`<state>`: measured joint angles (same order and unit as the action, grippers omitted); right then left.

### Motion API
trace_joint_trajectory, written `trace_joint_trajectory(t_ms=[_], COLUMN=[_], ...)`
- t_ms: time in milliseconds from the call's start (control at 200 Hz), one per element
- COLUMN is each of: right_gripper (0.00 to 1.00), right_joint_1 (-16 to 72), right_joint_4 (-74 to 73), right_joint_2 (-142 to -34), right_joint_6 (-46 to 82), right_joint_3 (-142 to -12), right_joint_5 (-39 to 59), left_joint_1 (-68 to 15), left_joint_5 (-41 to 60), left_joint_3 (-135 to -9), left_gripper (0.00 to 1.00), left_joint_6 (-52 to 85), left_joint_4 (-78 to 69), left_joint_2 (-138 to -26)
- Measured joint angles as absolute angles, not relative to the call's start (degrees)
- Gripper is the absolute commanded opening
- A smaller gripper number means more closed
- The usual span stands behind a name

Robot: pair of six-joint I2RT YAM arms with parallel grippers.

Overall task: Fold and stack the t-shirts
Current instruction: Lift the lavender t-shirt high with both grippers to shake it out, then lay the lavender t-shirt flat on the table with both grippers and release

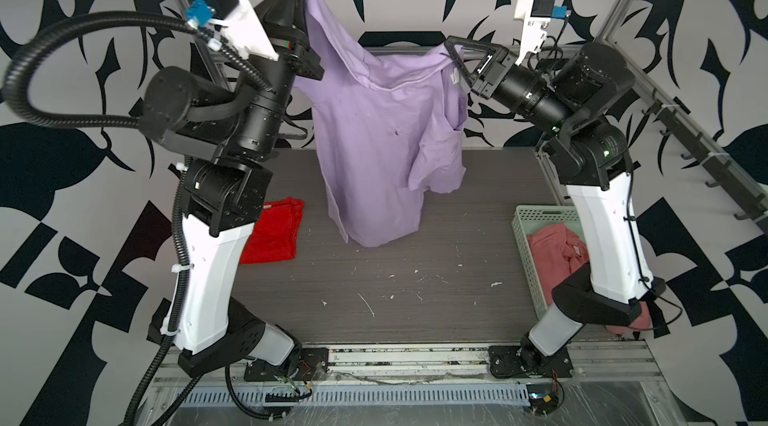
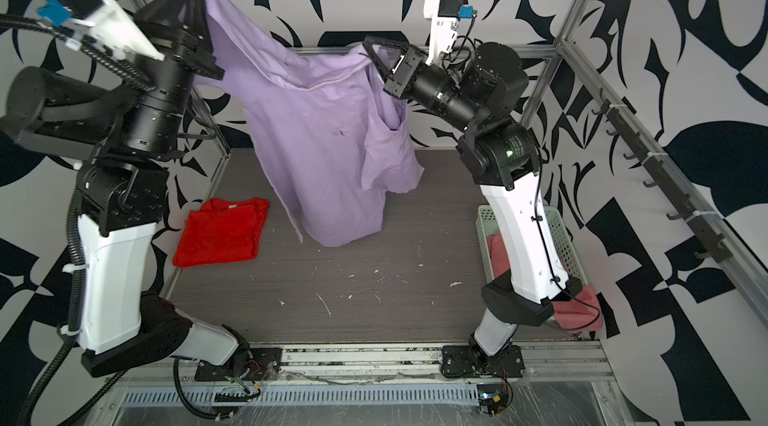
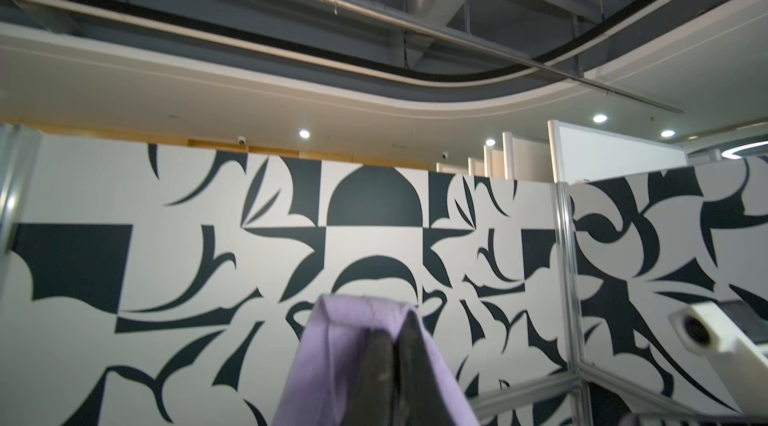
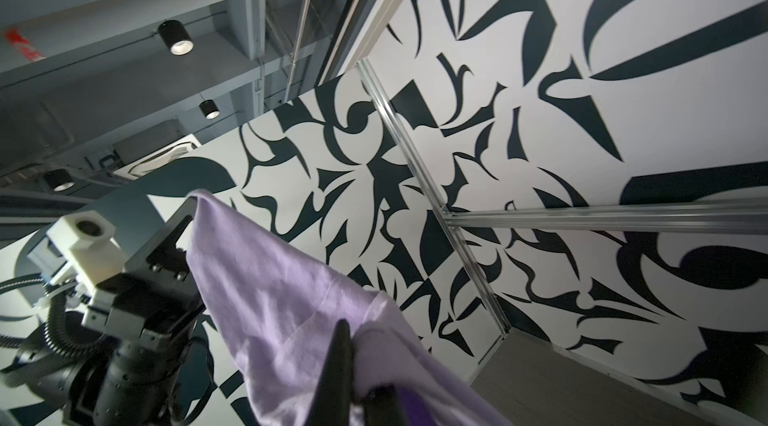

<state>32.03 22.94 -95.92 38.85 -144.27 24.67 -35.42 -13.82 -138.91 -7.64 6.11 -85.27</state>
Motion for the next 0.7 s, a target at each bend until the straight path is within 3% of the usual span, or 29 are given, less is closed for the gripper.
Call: trace_joint_trajectory(t_ms=[175, 390, 700], right_gripper=[0.00, 0.00, 0.00], right_joint_1=[33.80, 33.95, 33.67], right_joint_4=[19.86, 18.11, 19.38], right_joint_2=[-87.55, -74.87, -59.16], right_joint_6=[37.69, 35.48, 35.33], right_joint_3=[-133.12, -112.57, -76.05], right_joint_5=[22.09, 11.77, -13.52], left_joint_1=[-35.42, -35.42, -35.48], left_joint_5=[-13.85, -11.00, -4.60], left_joint_3=[-142.50, -136.75, -110.04], left_gripper=[0.00, 0.00, 0.00], left_joint_6=[-9.39, -3.99, 14.81], left_joint_4=[3.01, 2.85, 5.41], left_joint_2=[-84.75, -84.51, -88.82])
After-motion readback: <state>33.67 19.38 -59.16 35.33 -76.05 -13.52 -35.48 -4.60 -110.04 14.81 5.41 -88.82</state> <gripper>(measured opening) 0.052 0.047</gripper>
